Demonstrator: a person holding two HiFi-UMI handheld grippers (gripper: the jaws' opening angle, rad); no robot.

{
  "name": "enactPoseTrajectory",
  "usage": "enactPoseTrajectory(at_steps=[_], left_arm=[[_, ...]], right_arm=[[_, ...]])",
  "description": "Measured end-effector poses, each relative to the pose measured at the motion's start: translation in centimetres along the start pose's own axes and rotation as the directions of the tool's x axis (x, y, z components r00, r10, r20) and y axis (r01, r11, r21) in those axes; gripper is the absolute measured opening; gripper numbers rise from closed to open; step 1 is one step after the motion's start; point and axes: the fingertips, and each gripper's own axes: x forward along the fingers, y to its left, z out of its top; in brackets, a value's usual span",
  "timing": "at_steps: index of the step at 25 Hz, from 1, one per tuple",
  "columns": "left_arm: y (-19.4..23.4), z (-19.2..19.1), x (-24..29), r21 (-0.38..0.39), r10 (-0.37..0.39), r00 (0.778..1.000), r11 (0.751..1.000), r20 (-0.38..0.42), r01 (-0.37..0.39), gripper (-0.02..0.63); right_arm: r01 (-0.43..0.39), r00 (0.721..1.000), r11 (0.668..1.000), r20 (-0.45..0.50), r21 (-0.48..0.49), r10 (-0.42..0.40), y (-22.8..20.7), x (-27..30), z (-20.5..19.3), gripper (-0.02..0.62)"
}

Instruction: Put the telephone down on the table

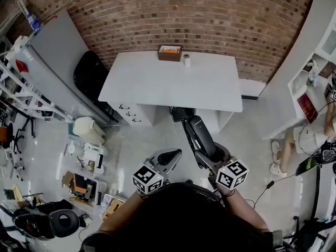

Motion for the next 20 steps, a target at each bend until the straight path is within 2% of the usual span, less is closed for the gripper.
enactPoseTrajectory(at_steps=[11,20], left_arm=[[-0.2,0.7,5.4,0.004,-0.112,0.994,0.994,-0.012,0.112,0.006],[4.0,1.3,6.8,0.0,-0.127,0.992,0.992,0.011,0.127,0.006]], right_arm=[[0.092,0.995,0.995,0.028,0.03,-0.092,-3.8,-1.8,1.2,0.272],[0.141,0.989,0.989,0.039,0.05,-0.143,-6.1,0.8,2.0,0.272]])
